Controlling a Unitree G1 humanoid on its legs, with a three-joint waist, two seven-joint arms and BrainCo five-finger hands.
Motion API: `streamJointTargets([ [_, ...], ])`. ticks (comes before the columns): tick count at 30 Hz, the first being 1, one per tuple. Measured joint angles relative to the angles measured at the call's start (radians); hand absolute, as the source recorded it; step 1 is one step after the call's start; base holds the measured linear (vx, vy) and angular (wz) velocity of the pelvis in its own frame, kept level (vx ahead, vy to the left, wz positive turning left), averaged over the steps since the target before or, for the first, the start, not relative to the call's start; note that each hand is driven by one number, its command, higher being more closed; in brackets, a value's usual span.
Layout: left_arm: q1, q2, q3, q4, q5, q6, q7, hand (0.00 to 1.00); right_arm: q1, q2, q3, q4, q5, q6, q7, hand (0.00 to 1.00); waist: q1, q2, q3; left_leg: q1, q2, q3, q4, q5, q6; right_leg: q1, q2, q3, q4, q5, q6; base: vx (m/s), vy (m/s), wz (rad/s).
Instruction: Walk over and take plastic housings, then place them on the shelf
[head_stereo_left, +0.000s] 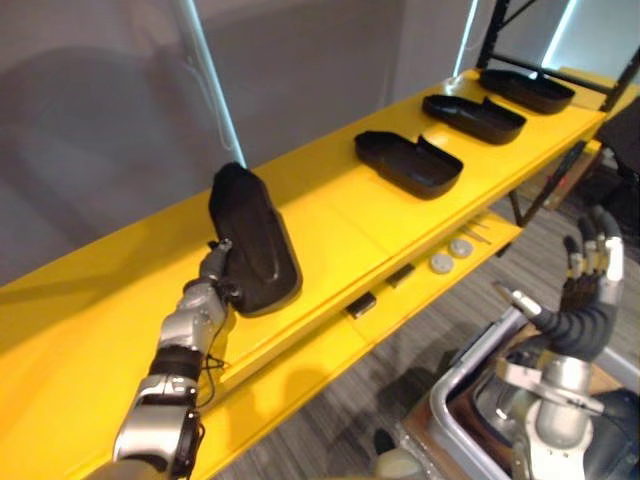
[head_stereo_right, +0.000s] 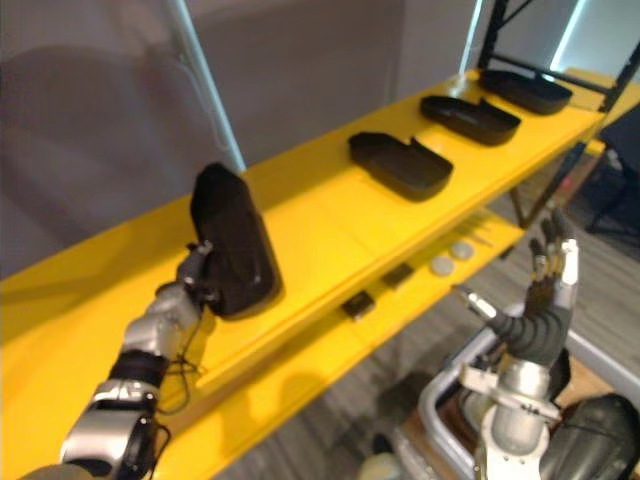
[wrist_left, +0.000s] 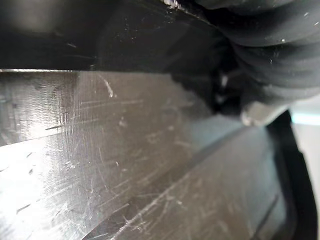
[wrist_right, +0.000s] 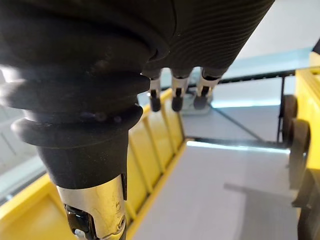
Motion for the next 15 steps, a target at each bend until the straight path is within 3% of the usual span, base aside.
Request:
streamJointTargets([
  [8,-0.070,-0.030,0.012,0.077,0.027,0.033,0.108,1.00,0.035,0.002,0.044,-0.003,0.024,0.032,0.054,0.00,-0.038,0.028,0.015,0.005,0.000,0.026,-0.008,0.003,0.000,-0.003,0.007,0.022,0.000,0.001,0.001,-0.06,-0.045,-0.07],
  [15,-0.118,-0.032,0.065,0.120,0.075,0.060,0.137,1.00,0.059,0.011,0.047,-0.055,0.092,0.066,0.104,0.00,-0.057,0.037,0.043,0.014,0.008,0.052,-0.015,0.005,-0.003,-0.008,0.019,0.036,-0.001,0.001,0.002,-0.04,-0.055,-0.09],
])
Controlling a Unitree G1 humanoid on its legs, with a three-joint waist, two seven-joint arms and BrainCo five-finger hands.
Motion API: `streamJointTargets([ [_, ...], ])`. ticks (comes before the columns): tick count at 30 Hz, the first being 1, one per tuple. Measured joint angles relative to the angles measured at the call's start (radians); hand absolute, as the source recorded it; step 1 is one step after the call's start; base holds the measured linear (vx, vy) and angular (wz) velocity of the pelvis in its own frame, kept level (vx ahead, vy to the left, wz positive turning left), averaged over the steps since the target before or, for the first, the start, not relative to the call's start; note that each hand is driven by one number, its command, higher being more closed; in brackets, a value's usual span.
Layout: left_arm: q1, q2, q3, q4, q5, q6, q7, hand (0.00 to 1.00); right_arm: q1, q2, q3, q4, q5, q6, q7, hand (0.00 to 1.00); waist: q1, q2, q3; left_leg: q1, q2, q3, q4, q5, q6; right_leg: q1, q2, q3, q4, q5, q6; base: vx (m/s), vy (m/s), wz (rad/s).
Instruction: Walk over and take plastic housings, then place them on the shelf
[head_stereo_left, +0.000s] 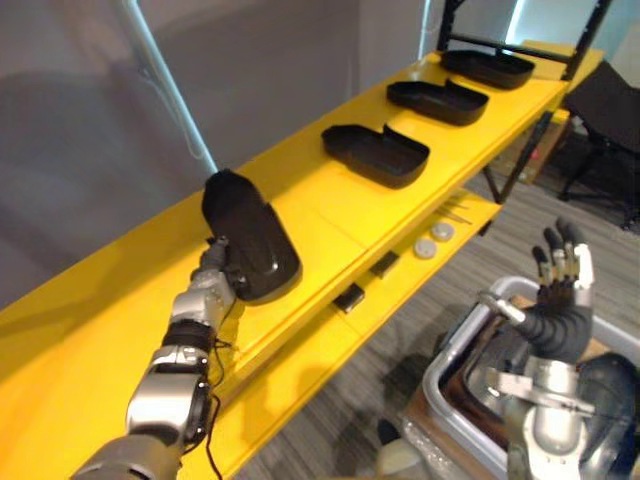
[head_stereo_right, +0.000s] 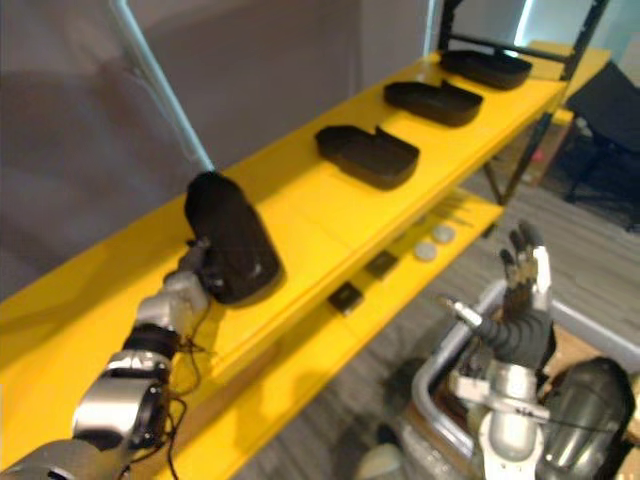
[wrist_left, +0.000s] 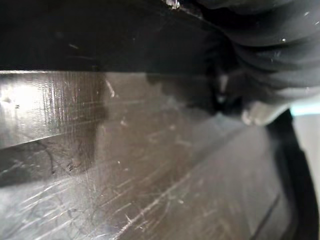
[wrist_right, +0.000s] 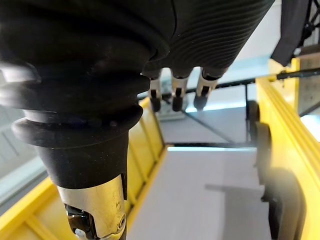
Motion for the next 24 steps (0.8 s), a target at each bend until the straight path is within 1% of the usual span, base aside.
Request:
streamJointTargets([
  [2,-0.017,0.000,0.007,0.001,-0.001,-0.001,0.018,1.00,-0.001,0.000,0.010,-0.011,0.005,0.000,0.012,0.00,-0.003,0.003,0.013,-0.002,0.000,0.000,0.000,0.000,-0.001,-0.002,0.001,0.000,0.000,0.000,0.000,-0.05,-0.047,0.00],
  [3,-0.024,0.000,0.008,0.010,-0.001,-0.001,0.033,0.00,-0.002,0.000,0.019,-0.011,0.007,0.001,0.015,0.00,-0.006,0.004,0.014,-0.004,0.001,0.000,-0.001,0.001,-0.002,-0.005,0.002,0.000,0.000,0.000,0.000,-0.04,-0.048,0.00],
  [6,-0.044,0.000,0.025,0.029,-0.002,-0.005,0.064,0.00,-0.003,0.001,0.051,-0.012,0.007,0.003,0.016,0.00,-0.012,0.004,0.014,-0.006,0.000,0.003,-0.011,0.006,-0.002,-0.013,0.004,0.003,0.001,0.000,0.000,-0.02,-0.044,-0.02],
  [8,-0.052,0.000,0.061,0.029,-0.011,-0.016,0.086,0.00,-0.002,0.002,0.068,-0.035,0.012,0.012,0.019,0.00,-0.016,0.004,0.029,0.002,-0.001,0.016,-0.012,0.006,-0.002,-0.013,0.005,0.015,0.002,0.000,0.000,-0.03,-0.032,-0.12],
  [11,-0.052,-0.001,0.114,0.030,-0.024,-0.041,0.097,0.00,0.007,0.002,0.066,-0.051,0.046,0.016,0.038,0.00,-0.022,0.003,0.036,0.003,0.000,0.024,-0.012,0.006,-0.002,-0.015,0.007,0.019,0.002,-0.001,0.000,-0.04,-0.045,-0.07],
  [13,-0.052,-0.002,0.126,0.029,-0.027,-0.046,0.097,0.00,0.020,0.002,0.067,-0.055,0.059,0.023,0.052,0.00,-0.022,0.002,0.037,0.003,0.002,0.026,-0.011,0.006,-0.002,-0.016,0.009,0.020,0.002,-0.001,-0.001,-0.04,-0.046,-0.02],
  [16,-0.047,-0.004,0.164,0.030,-0.062,-0.062,0.099,0.00,0.033,0.001,0.072,-0.065,0.076,0.027,0.061,0.00,-0.021,0.002,0.037,0.004,0.003,0.032,-0.010,0.006,-0.001,-0.017,0.010,0.020,0.003,-0.002,-0.002,-0.05,-0.049,-0.03],
  [19,-0.033,-0.014,0.192,0.029,-0.093,-0.108,0.119,0.00,0.040,-0.002,0.090,-0.080,0.077,0.028,0.078,0.00,-0.021,0.003,0.039,0.011,0.004,0.052,-0.008,0.004,0.001,-0.018,0.011,0.024,0.008,-0.005,-0.004,-0.04,-0.044,-0.07],
  [21,-0.033,-0.020,0.205,0.029,-0.101,-0.124,0.124,0.00,0.041,-0.005,0.097,-0.080,0.078,0.028,0.081,0.00,-0.021,0.005,0.052,0.021,0.006,0.054,-0.008,0.004,0.001,-0.015,0.013,0.025,0.023,-0.015,-0.006,-0.04,-0.046,-0.03],
  [24,-0.033,-0.022,0.211,0.028,-0.098,-0.126,0.126,0.00,0.048,-0.006,0.113,-0.081,0.088,0.028,0.099,0.00,-0.021,0.013,0.059,0.022,0.008,0.055,-0.007,0.003,0.004,-0.020,0.017,0.025,0.037,-0.023,-0.008,-0.04,-0.045,0.00],
])
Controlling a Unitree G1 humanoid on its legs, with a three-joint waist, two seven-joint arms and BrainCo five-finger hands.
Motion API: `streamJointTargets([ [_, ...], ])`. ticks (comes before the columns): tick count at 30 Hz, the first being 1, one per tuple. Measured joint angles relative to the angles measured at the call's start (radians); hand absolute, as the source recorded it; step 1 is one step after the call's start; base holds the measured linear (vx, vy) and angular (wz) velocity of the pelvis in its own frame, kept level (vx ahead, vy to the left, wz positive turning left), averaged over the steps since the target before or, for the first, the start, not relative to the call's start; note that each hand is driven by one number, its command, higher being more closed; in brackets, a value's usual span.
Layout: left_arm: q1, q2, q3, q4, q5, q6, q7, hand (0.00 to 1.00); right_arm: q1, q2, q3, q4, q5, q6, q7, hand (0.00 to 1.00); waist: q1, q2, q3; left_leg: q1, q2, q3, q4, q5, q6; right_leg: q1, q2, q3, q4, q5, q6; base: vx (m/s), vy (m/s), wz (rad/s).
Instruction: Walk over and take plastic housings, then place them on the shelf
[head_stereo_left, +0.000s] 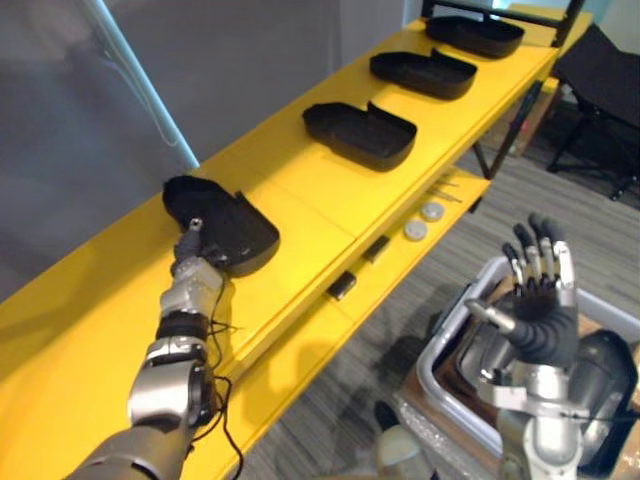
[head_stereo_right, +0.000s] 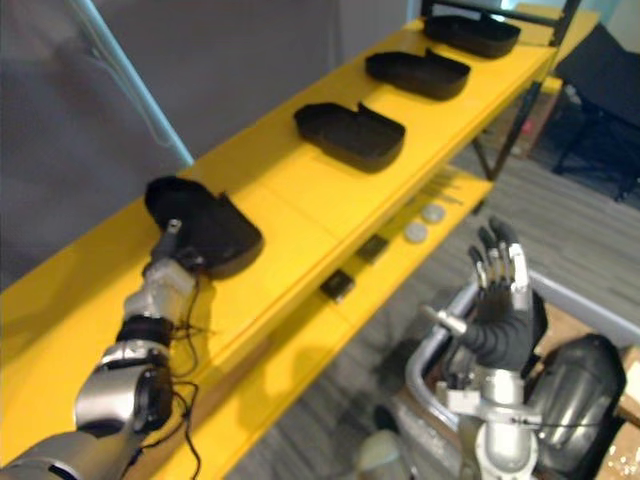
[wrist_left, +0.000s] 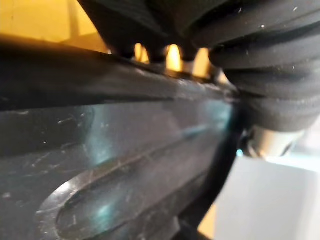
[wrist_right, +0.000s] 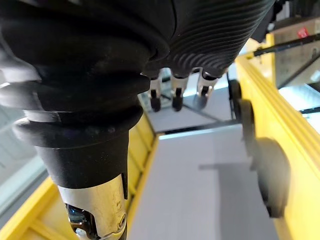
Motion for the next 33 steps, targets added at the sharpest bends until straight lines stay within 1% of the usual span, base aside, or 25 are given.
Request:
streamJointTargets([
  [4,0.000,0.001,0.003,0.000,0.023,0.005,0.005,0.00,0.007,-0.001,0.034,0.000,0.007,-0.001,0.029,0.00,-0.001,0.001,0.000,0.000,0.003,0.000,0.003,0.000,0.000,0.000,0.000,0.000,0.003,-0.001,-0.002,-0.03,-0.040,0.00],
  [6,0.000,0.003,0.003,0.000,0.044,0.017,0.002,0.00,0.007,-0.001,0.052,0.000,0.007,-0.001,0.031,0.00,-0.002,0.001,0.000,-0.001,0.004,0.000,0.010,0.000,0.001,0.002,0.000,-0.002,0.004,-0.001,-0.002,-0.01,-0.018,0.02],
  [7,0.000,0.005,0.002,0.000,0.056,0.031,-0.009,0.00,0.007,-0.001,0.062,0.000,0.007,-0.001,0.032,0.00,-0.001,0.001,0.000,-0.001,0.005,0.000,0.013,0.000,0.001,0.005,0.000,-0.005,0.004,-0.002,-0.003,-0.03,-0.035,0.06],
  [8,0.000,0.009,0.001,0.001,0.086,0.048,-0.030,0.00,0.007,-0.001,0.063,0.000,0.007,-0.001,0.035,0.00,-0.001,0.001,0.000,-0.001,0.005,-0.002,0.014,0.000,0.001,0.007,0.000,-0.006,0.004,-0.002,-0.003,-0.03,-0.034,0.06],
  [11,0.004,0.029,-0.009,0.008,0.162,0.076,-0.092,0.00,0.007,-0.002,0.064,0.000,0.008,-0.001,0.038,0.00,0.000,0.002,-0.001,-0.001,0.006,-0.005,0.015,0.000,0.001,0.008,0.000,-0.008,0.004,-0.002,-0.003,-0.02,-0.021,0.02],
  [13,0.004,0.045,-0.021,0.025,0.196,0.081,-0.145,0.00,0.007,-0.010,0.075,0.000,0.008,0.000,0.037,0.00,0.000,0.002,-0.001,-0.001,0.006,-0.007,0.015,0.000,0.001,0.009,0.000,-0.009,0.004,-0.001,-0.003,-0.04,-0.035,0.02],
  [14,0.004,0.067,-0.045,0.043,0.210,0.078,-0.178,0.00,0.007,-0.015,0.081,0.000,0.008,0.000,0.036,0.00,0.000,0.004,-0.002,-0.001,0.006,-0.007,0.015,0.000,0.001,0.009,0.000,-0.009,0.004,-0.001,-0.003,0.00,0.000,0.00],
  [16,0.004,0.088,-0.072,0.047,0.230,0.084,-0.218,0.00,0.009,-0.019,0.084,0.000,0.008,0.001,0.029,0.00,0.000,0.005,-0.003,-0.001,0.005,-0.010,0.015,0.000,0.001,0.011,-0.001,-0.011,0.003,-0.001,-0.002,-0.01,-0.015,0.02],
  [19,0.004,0.111,-0.100,0.081,0.246,0.076,-0.273,0.00,0.010,-0.031,0.093,0.000,0.008,0.001,0.023,0.00,-0.002,0.012,-0.008,-0.001,0.003,-0.022,0.015,0.000,0.001,0.018,-0.003,-0.016,-0.001,0.000,-0.001,-0.02,-0.021,0.09],
  [20,0.004,0.114,-0.120,0.096,0.245,0.069,-0.286,0.00,0.009,-0.047,0.093,0.002,0.008,0.001,0.021,0.00,-0.006,0.016,-0.010,-0.002,0.004,-0.035,0.017,0.000,0.001,0.027,-0.014,-0.030,-0.007,0.000,-0.002,-0.01,-0.004,0.20],
  [21,0.003,0.124,-0.145,0.121,0.242,0.050,-0.310,0.00,0.004,-0.067,0.096,0.004,0.007,0.003,0.017,0.00,-0.006,0.021,-0.014,-0.002,0.004,-0.038,0.018,0.000,0.000,0.026,-0.015,-0.033,-0.007,0.000,-0.002,0.00,0.001,0.16],
  [24,0.003,0.150,-0.177,0.142,0.243,0.042,-0.336,0.00,-0.012,-0.089,0.103,0.011,0.007,0.015,0.003,0.00,-0.006,0.022,-0.014,-0.004,0.009,-0.038,0.030,0.000,0.000,0.027,-0.015,-0.033,-0.007,0.000,-0.002,-0.02,-0.017,0.01],
  [27,0.003,0.169,-0.178,0.169,0.245,0.033,-0.357,0.00,-0.014,-0.106,0.103,0.025,0.007,0.028,-0.005,0.00,-0.006,0.023,-0.015,-0.004,0.012,-0.036,0.031,0.000,0.000,0.027,-0.013,-0.033,-0.007,0.000,-0.002,-0.04,-0.045,-0.02],
  [30,0.004,0.184,-0.179,0.199,0.245,0.019,-0.357,0.00,-0.012,-0.122,0.113,0.048,0.008,0.045,-0.020,0.00,-0.007,0.023,-0.016,-0.003,0.012,-0.033,0.032,0.000,0.000,0.026,-0.012,-0.031,-0.007,0.001,-0.002,-0.05,-0.036,-0.03],
  [33,0.010,0.188,-0.178,0.200,0.244,0.011,-0.356,0.00,-0.012,-0.129,0.122,0.052,0.008,0.050,-0.019,0.00,-0.006,0.023,-0.016,-0.002,0.012,-0.031,0.032,0.000,0.000,0.025,-0.012,-0.029,-0.007,0.001,-0.003,-0.02,-0.022,-0.02],
])
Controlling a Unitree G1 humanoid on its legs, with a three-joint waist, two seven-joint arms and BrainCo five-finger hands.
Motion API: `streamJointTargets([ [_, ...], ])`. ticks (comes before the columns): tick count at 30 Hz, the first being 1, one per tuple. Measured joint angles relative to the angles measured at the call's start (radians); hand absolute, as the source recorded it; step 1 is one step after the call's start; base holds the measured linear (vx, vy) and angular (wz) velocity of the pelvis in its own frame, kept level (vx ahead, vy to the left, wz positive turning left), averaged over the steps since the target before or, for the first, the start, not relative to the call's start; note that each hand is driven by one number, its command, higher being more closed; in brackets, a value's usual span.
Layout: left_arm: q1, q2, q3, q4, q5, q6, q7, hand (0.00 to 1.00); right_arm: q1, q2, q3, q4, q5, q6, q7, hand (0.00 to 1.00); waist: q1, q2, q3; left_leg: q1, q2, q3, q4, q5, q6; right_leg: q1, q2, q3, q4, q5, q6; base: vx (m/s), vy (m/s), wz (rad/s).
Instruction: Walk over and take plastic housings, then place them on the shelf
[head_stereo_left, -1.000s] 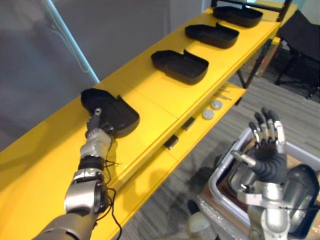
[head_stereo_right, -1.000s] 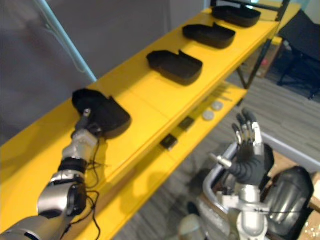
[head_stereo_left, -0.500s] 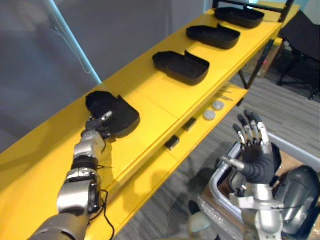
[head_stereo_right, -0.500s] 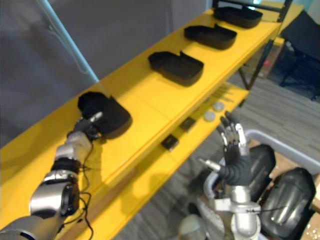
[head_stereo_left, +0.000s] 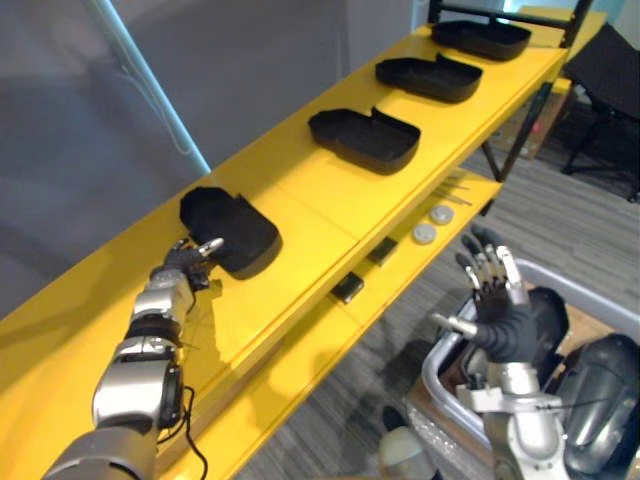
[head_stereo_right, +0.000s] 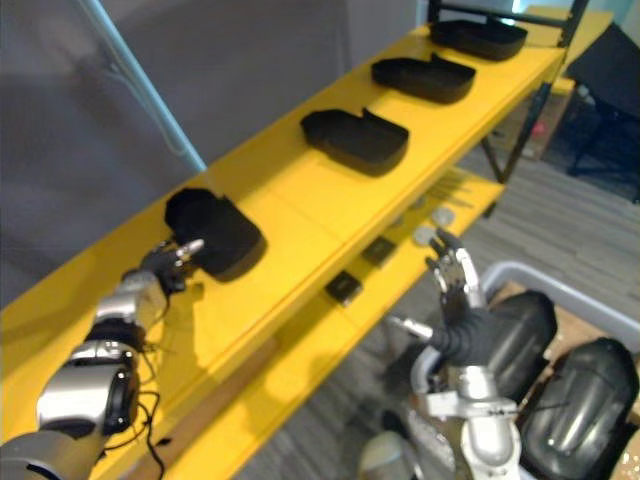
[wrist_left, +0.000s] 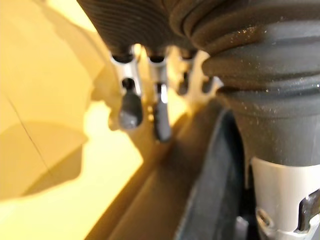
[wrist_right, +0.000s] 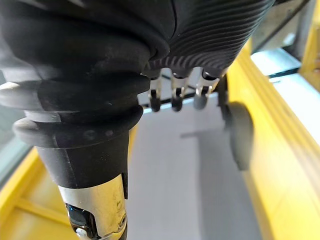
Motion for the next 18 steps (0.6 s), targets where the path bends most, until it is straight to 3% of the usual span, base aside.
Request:
streamJointTargets([
  [5,0.014,0.029,0.001,0.004,-0.001,-0.043,0.016,0.00,0.001,-0.004,0.002,0.001,0.001,-0.001,0.001,0.00,-0.009,-0.003,-0.002,0.001,0.003,0.005,0.001,0.000,-0.001,-0.003,0.004,0.008,0.003,0.002,-0.002,-0.02,-0.034,-0.03],
  [10,0.008,0.069,0.013,-0.008,-0.008,-0.141,0.107,0.00,0.000,-0.004,0.022,0.011,0.002,-0.020,0.005,0.00,-0.017,-0.004,-0.003,0.000,0.004,0.002,0.001,0.001,-0.002,-0.004,0.005,0.009,0.008,0.001,-0.002,0.00,-0.006,0.00],
  [14,0.006,0.076,0.024,-0.094,0.023,-0.161,0.158,0.00,0.010,-0.005,0.063,0.028,0.019,-0.040,0.027,0.00,-0.008,-0.003,-0.025,-0.007,0.004,-0.007,-0.001,0.002,-0.002,-0.002,0.005,-0.004,0.008,0.002,-0.002,-0.02,-0.022,0.08],
  [18,0.001,0.091,0.003,-0.146,0.134,-0.161,0.200,0.00,0.005,-0.007,0.112,0.039,0.018,-0.054,0.018,0.00,0.013,-0.011,-0.059,-0.034,0.003,-0.041,0.000,0.009,0.002,-0.002,-0.004,-0.035,0.000,0.001,-0.003,-0.02,-0.016,0.20],
])
